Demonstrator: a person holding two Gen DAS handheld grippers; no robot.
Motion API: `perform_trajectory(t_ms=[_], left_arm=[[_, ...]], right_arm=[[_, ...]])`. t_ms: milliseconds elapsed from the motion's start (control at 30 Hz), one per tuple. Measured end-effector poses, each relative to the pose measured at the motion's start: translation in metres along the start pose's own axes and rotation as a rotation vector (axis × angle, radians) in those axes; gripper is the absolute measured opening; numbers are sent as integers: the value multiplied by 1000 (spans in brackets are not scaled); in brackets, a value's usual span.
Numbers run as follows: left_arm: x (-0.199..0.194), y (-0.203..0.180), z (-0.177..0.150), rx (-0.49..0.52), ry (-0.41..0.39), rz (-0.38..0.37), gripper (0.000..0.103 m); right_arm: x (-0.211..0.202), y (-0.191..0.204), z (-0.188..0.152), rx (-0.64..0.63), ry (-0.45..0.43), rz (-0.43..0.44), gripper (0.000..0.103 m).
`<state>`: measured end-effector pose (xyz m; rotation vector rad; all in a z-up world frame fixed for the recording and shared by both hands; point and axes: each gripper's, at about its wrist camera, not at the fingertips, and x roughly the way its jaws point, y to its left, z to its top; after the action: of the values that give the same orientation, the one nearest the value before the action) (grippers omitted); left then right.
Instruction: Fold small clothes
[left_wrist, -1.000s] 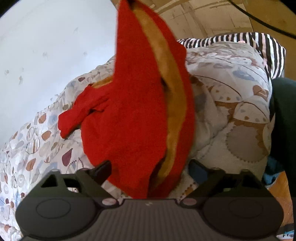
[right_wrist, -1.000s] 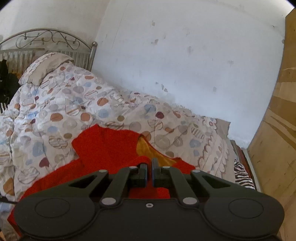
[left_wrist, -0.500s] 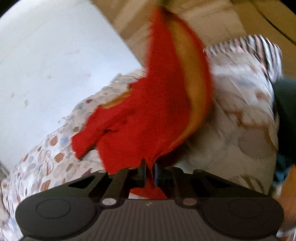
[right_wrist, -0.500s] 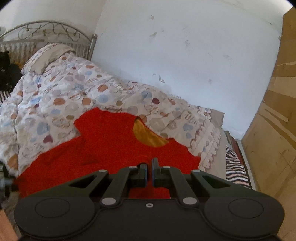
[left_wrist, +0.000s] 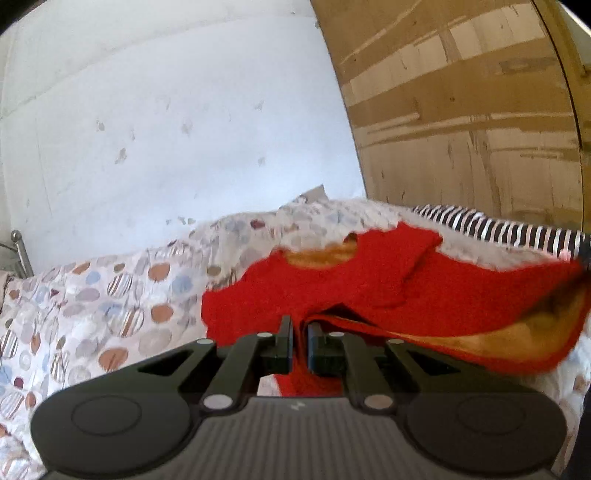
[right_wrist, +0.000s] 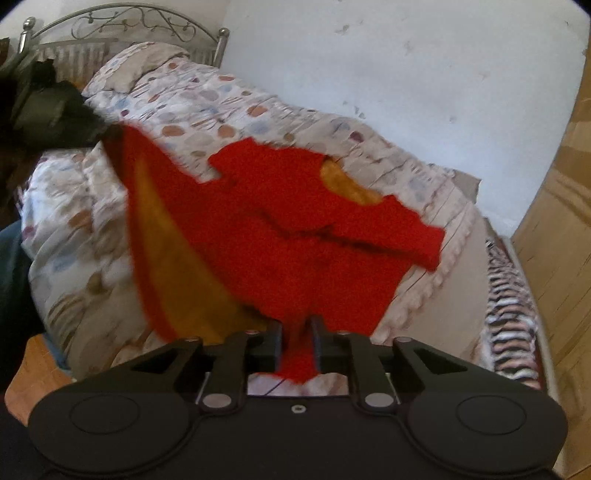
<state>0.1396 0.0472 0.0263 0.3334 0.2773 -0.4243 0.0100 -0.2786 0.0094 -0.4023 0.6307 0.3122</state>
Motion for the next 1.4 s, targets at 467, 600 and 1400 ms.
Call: perform_trajectory(t_ms=[467,600,1400], left_arm=[[5,-10,17,57,16,15,9],[4,-6,10,46,35,19,9],[-143,-21,-33,12,-161,96,0]], right_arm=[[7,65,-55,-258,-37,-84,73],[19,81,-57,-454,-29,-160,74],[-94,57,-29,-315,-155,-207,0]])
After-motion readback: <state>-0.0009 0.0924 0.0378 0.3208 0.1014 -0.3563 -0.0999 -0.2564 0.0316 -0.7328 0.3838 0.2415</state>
